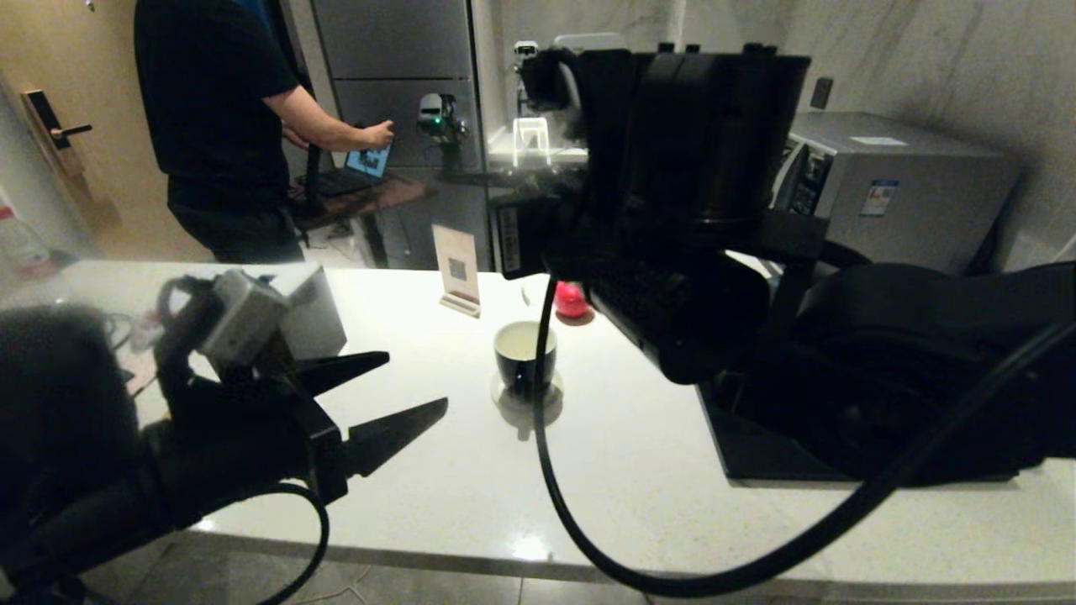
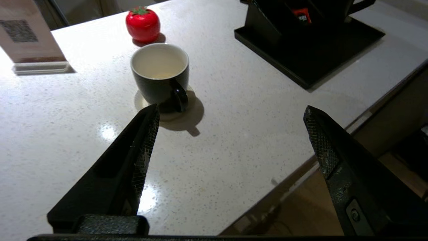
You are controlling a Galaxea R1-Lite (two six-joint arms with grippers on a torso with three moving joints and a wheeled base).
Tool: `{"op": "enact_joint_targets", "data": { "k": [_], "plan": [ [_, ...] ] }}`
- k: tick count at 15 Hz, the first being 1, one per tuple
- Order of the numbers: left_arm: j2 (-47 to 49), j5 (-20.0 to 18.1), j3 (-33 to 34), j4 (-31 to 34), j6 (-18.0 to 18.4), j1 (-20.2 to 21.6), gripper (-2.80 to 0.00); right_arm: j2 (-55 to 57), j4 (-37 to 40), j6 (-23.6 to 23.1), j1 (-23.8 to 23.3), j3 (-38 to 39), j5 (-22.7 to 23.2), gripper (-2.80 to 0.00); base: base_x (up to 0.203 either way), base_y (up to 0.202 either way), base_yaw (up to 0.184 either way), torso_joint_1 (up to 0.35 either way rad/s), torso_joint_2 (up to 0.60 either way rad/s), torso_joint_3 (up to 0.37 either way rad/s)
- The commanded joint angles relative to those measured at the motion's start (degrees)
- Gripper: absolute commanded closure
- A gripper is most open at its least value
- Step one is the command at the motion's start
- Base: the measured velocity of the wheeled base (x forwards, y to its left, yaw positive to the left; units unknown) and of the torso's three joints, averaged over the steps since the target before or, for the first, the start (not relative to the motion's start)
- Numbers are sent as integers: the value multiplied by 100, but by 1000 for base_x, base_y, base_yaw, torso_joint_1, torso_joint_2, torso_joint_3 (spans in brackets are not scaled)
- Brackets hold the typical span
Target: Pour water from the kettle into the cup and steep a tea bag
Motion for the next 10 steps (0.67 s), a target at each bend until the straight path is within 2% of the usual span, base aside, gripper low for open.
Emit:
{"op": "enact_joint_targets", "data": {
  "k": [1,7,10],
  "plan": [
    [283,-20,-36,-88,-8,-35,-280,-10,-24,-6,3,3,-15,0,0,0,0,0,0,0],
    [1325,-32,-23,-1466,-26,-57,-280,-10,-24,-6,3,12,-15,0,0,0,0,0,0,0],
    [1660,-38,-4,-1900,-26,-144,-280,-10,-33,-6,67,76,-9,0,0,0,0,0,0,0]
  ]
}}
